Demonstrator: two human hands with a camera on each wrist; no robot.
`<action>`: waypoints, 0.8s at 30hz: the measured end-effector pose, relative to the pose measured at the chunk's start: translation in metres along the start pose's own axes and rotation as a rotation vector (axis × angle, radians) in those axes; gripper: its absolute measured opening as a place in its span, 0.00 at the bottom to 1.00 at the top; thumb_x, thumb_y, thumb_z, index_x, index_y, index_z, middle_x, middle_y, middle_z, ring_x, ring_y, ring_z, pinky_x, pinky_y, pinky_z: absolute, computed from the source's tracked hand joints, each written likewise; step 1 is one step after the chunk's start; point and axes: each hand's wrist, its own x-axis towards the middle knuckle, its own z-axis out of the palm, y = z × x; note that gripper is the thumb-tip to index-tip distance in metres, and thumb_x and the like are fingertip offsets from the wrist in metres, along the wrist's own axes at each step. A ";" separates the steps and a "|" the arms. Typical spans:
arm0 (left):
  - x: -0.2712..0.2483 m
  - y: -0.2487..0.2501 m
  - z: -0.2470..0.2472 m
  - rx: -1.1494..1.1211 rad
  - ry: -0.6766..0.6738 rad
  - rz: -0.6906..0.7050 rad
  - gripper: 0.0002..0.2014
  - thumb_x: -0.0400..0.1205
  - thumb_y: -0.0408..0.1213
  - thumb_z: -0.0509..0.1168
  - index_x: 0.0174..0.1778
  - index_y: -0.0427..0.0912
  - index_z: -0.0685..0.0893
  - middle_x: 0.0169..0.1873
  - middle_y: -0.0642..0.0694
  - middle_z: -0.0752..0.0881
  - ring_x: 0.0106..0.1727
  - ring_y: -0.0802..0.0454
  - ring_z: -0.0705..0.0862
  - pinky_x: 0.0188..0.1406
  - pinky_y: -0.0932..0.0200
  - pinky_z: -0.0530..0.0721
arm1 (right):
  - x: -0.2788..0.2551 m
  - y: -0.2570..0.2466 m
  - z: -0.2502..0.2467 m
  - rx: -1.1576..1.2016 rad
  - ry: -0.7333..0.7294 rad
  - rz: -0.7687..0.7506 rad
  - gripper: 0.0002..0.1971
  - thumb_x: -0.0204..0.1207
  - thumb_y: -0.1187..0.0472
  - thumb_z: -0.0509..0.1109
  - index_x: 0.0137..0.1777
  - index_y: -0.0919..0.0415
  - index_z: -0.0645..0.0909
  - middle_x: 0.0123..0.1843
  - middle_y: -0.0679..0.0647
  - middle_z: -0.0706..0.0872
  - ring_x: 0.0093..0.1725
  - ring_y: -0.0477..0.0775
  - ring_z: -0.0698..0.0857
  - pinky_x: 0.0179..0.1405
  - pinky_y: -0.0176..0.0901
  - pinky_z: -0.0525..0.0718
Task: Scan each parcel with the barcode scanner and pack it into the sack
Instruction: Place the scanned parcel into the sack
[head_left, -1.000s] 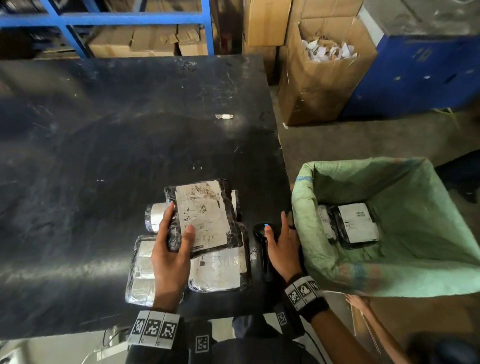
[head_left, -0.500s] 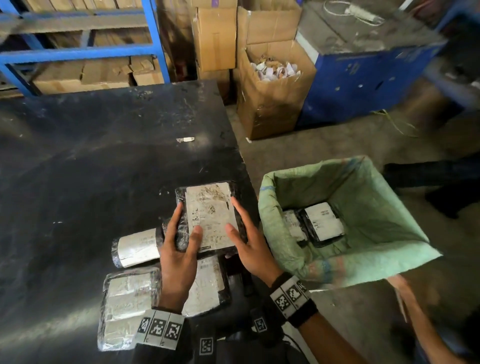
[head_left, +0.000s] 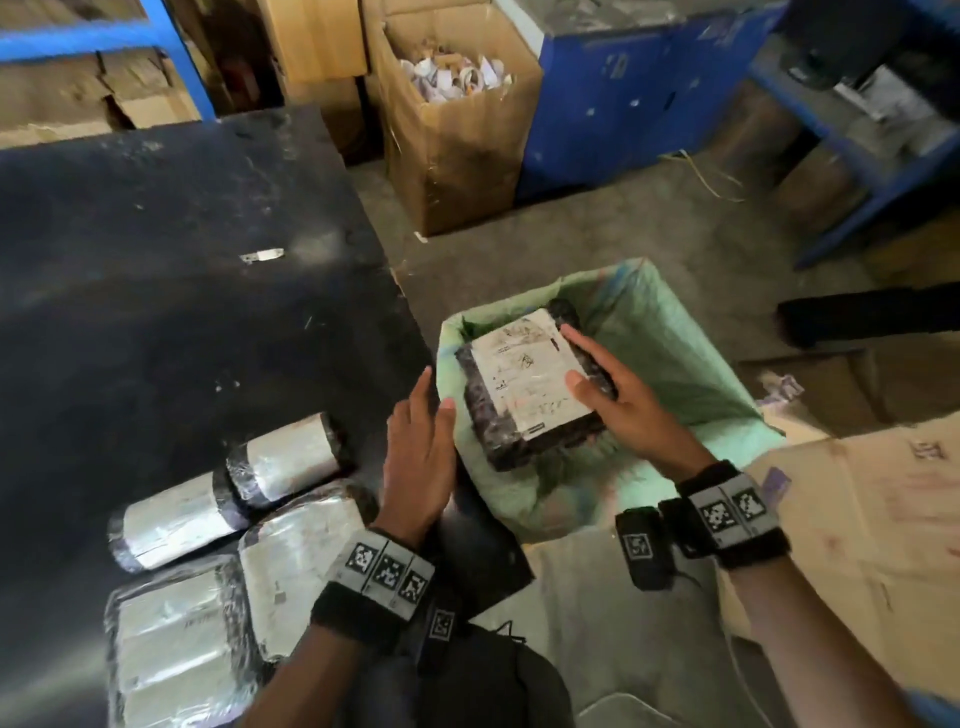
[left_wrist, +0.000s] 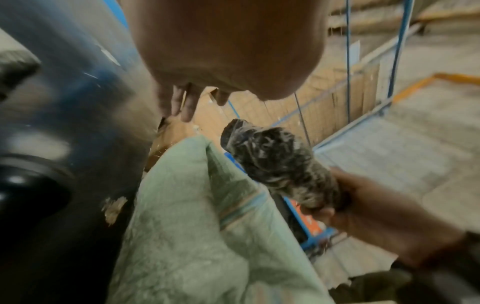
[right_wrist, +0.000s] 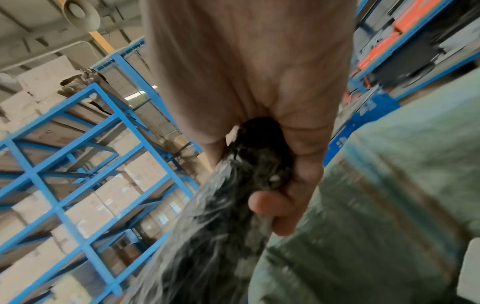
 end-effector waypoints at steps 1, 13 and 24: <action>0.006 -0.001 0.013 0.093 0.001 0.040 0.31 0.89 0.56 0.49 0.86 0.46 0.63 0.79 0.43 0.72 0.81 0.44 0.66 0.80 0.56 0.59 | 0.006 0.007 -0.017 -0.027 -0.024 0.054 0.26 0.85 0.51 0.64 0.81 0.34 0.65 0.84 0.42 0.68 0.82 0.48 0.70 0.80 0.61 0.71; 0.034 -0.021 0.109 0.439 -0.046 0.061 0.40 0.80 0.34 0.61 0.88 0.29 0.53 0.88 0.30 0.50 0.90 0.36 0.45 0.88 0.37 0.54 | 0.157 0.117 -0.044 -0.292 -0.325 0.478 0.29 0.85 0.53 0.66 0.83 0.39 0.63 0.74 0.48 0.73 0.65 0.66 0.85 0.46 0.58 0.92; 0.034 -0.036 0.106 0.437 -0.023 0.124 0.39 0.80 0.30 0.61 0.88 0.31 0.53 0.89 0.33 0.47 0.91 0.38 0.44 0.86 0.34 0.59 | 0.175 0.220 0.035 -0.273 -0.263 0.533 0.34 0.87 0.56 0.63 0.87 0.43 0.49 0.84 0.51 0.63 0.80 0.64 0.70 0.66 0.59 0.83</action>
